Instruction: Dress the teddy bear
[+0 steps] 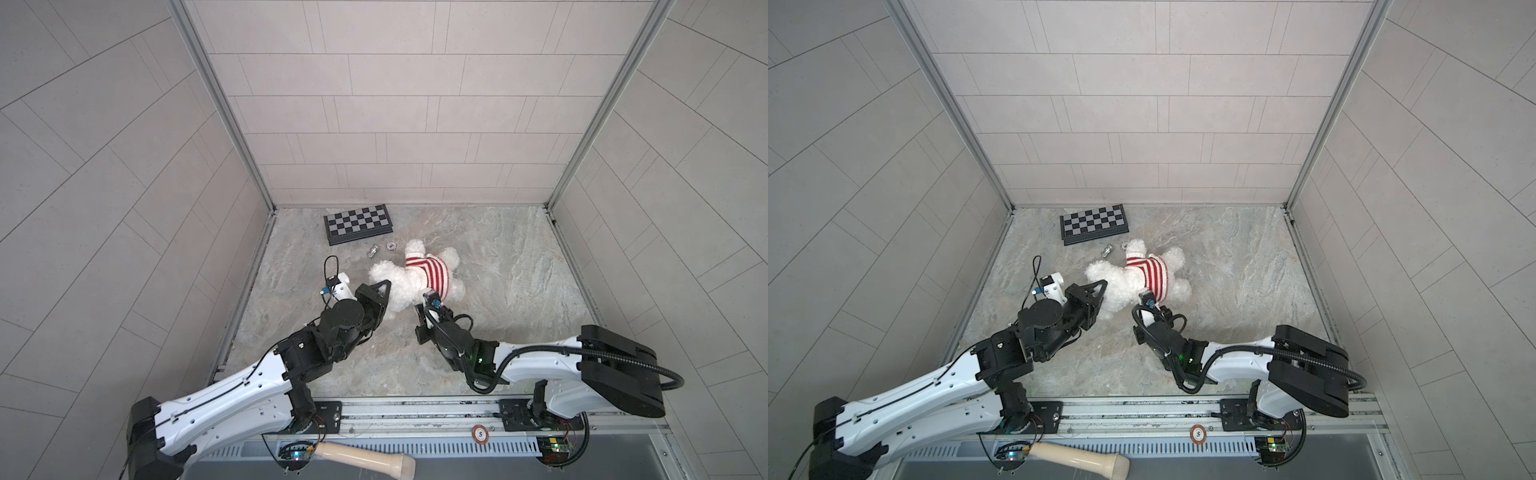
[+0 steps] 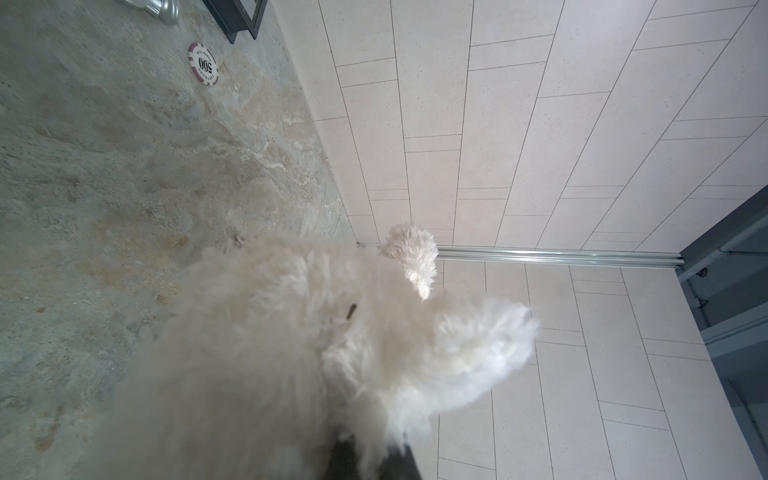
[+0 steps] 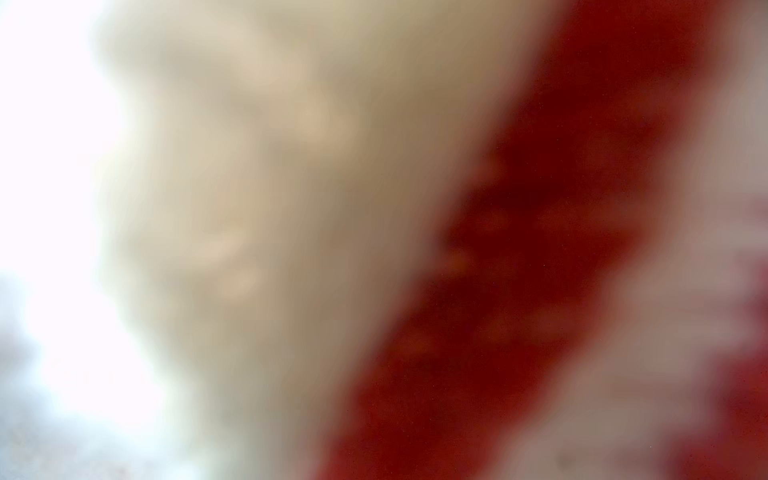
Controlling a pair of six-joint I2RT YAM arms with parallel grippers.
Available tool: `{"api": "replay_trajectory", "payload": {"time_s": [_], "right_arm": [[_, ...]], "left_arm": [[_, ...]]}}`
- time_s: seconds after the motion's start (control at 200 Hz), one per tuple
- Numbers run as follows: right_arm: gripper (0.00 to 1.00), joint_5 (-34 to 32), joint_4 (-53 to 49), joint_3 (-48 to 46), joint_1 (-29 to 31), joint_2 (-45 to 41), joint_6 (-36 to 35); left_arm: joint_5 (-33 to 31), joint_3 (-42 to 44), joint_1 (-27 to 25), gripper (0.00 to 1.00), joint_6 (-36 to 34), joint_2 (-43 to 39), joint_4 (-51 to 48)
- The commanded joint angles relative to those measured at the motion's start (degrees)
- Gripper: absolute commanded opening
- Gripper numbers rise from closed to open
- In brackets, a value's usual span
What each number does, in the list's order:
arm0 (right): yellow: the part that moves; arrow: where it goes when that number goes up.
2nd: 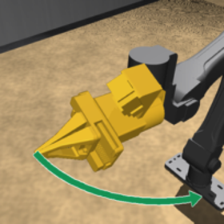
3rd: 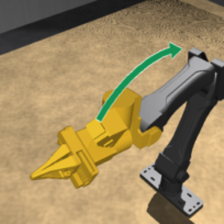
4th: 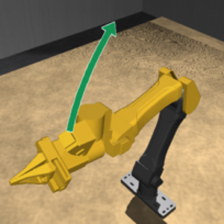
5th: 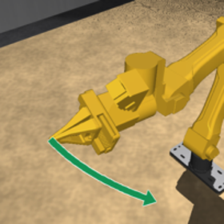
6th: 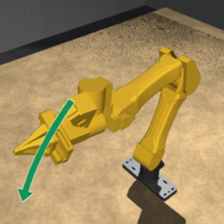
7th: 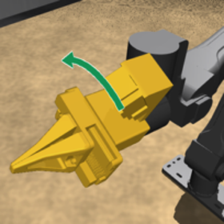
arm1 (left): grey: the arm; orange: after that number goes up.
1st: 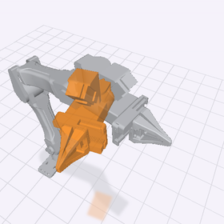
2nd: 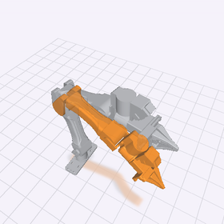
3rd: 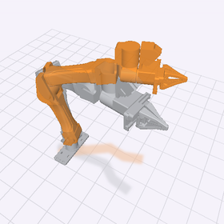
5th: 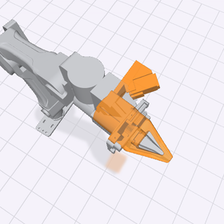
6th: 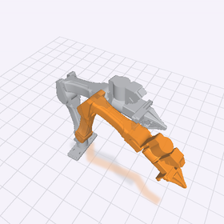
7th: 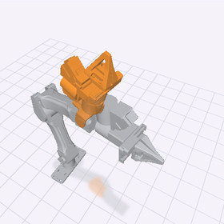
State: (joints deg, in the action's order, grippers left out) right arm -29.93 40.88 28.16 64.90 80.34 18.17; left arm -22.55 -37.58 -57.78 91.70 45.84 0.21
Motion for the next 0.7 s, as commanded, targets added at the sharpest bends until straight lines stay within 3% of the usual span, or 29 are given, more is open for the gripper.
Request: {"api": "replay_trajectory", "payload": {"time_s": [0.0, 0.06, 0.14, 0.185, 0.33, 0.501, 0.591, 0.696], "right_arm": [[0.00, 6.5, -2.5, 0.5, 0.0, -4.1, -1.7], [0.00, 12.4, -9.7, 2.2, -0.2, -7.2, -2.0], [0.00, 20.3, -20.4, 4.4, -0.9, -12.5, -1.3], [0.00, 23.9, -25.5, 5.2, -1.9, -15.9, 0.0], [0.00, 37.7, -33.9, 5.1, -7.9, -27.5, 3.6], [0.00, 55.2, -38.4, 6.9, -17.1, -35.9, 4.7], [0.00, 63.3, -35.4, 8.9, -20.5, -37.3, 7.5], [0.00, 72.7, -24.4, 8.3, -23.9, -36.9, 15.2]], "left_arm": [[-1.1, -1.4, -0.1, 0.01, -5.3, -0.6, 1.4], [-1.9, -4.1, 0.0, 0.27, -11.9, -0.3, -2.6], [1.1, -6.9, 2.4, 0.84, -19.1, -0.4, -7.5], [2.9, -7.4, 3.5, 0.99, -23.6, -1.3, -8.6], [5.4, -7.5, 4.9, 1.00, -41.4, -7.0, -8.6], [13.9, -9.0, 5.5, 1.00, -58.8, -12.4, -11.8], [19.6, -8.2, 5.6, 1.00, -64.1, -14.4, -11.2], [27.2, -6.5, 5.5, 1.00, -67.8, -15.9, -7.9]]}}
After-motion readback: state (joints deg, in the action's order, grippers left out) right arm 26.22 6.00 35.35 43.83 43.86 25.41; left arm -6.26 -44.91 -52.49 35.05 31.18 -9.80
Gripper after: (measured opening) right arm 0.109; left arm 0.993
